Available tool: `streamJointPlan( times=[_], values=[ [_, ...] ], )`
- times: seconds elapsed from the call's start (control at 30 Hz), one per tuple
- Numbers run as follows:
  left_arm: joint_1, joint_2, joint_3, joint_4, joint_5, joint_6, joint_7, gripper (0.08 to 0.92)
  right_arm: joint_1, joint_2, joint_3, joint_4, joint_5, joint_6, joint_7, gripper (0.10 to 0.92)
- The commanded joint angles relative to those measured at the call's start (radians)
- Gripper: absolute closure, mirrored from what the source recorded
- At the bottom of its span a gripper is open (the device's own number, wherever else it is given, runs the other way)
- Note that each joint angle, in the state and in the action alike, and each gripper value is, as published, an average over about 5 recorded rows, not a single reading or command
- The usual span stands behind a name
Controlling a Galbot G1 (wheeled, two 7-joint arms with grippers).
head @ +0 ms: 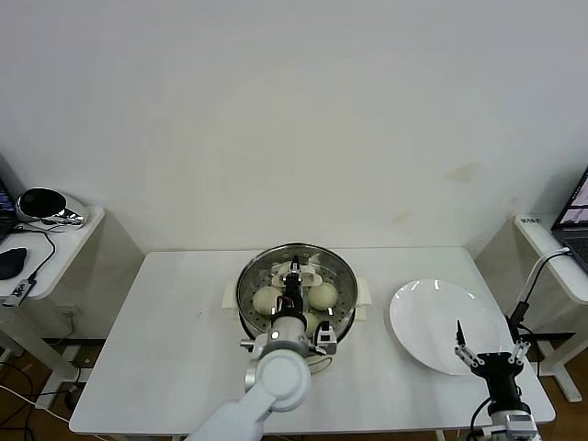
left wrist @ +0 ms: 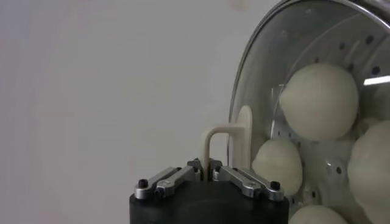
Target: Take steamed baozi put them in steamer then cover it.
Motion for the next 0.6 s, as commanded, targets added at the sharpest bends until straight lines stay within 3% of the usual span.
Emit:
streamJointPlan(
  times=[0.03, 0.3, 0.47, 0.6],
  values=[
    [0.015, -0.001, -0.001, -0.019, 0.001, 0.003, -0.028, 0.854, 0.000, -0.001, -0.004, 0.000, -0.001, 0.001, -0.001, 0.203],
    [0.075, 0.025, -0.003, -0.118, -0.010, -0.010, -0.068, 0.645, -0.001, 0.000, -0.009, 0.002, -0.004, 0.001, -0.002, 0.203],
    [0.175, 0.090, -0.008, -0.243, -0.044, -0.024, -0.082, 0.506, -0.003, 0.000, -0.010, 0.003, -0.005, 0.000, -0.003, 0.203],
    [0.283, 0.145, -0.026, -0.383, -0.140, -0.066, -0.141, 0.385, -0.005, -0.005, -0.011, 0.003, -0.004, 0.001, -0.004, 0.203]
  ],
)
